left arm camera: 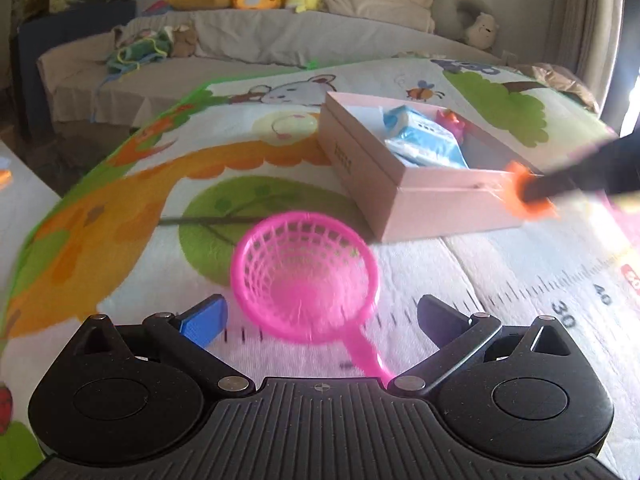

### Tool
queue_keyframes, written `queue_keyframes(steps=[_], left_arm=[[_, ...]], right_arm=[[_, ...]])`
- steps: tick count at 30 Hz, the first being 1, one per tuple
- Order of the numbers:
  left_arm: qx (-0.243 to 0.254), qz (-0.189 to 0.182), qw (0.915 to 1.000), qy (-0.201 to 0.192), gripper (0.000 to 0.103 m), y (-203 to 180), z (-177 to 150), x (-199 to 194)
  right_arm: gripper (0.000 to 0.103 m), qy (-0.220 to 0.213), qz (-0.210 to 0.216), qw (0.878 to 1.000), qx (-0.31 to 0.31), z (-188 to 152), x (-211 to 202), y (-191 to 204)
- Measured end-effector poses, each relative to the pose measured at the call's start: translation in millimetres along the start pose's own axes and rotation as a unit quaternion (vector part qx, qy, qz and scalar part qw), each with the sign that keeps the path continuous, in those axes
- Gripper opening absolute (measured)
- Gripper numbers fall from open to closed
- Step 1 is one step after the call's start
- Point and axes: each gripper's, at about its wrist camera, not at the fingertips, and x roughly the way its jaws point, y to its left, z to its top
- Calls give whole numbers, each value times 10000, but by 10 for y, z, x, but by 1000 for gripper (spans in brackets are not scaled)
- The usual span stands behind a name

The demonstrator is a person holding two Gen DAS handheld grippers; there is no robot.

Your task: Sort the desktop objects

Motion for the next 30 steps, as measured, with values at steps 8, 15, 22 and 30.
queue_keyframes(steps=[8, 15, 22, 30], left_arm=[[-244, 525, 9974, 438, 96, -99, 199, 255], [224, 226, 9985, 456, 87, -498, 86, 143], [1174, -583, 9890, 678, 94, -1062, -193, -33], [1318, -335, 9878, 760, 96, -1159, -285, -86]], right_arm=[[12, -235, -541, 9982, -137, -837, -36, -165], [69, -851, -446, 9954, -31, -1193, -400, -337], [85, -785, -386, 9961, 59, -1305, -397, -470], [84, -225, -212, 9992, -267, -1149, 148, -411]])
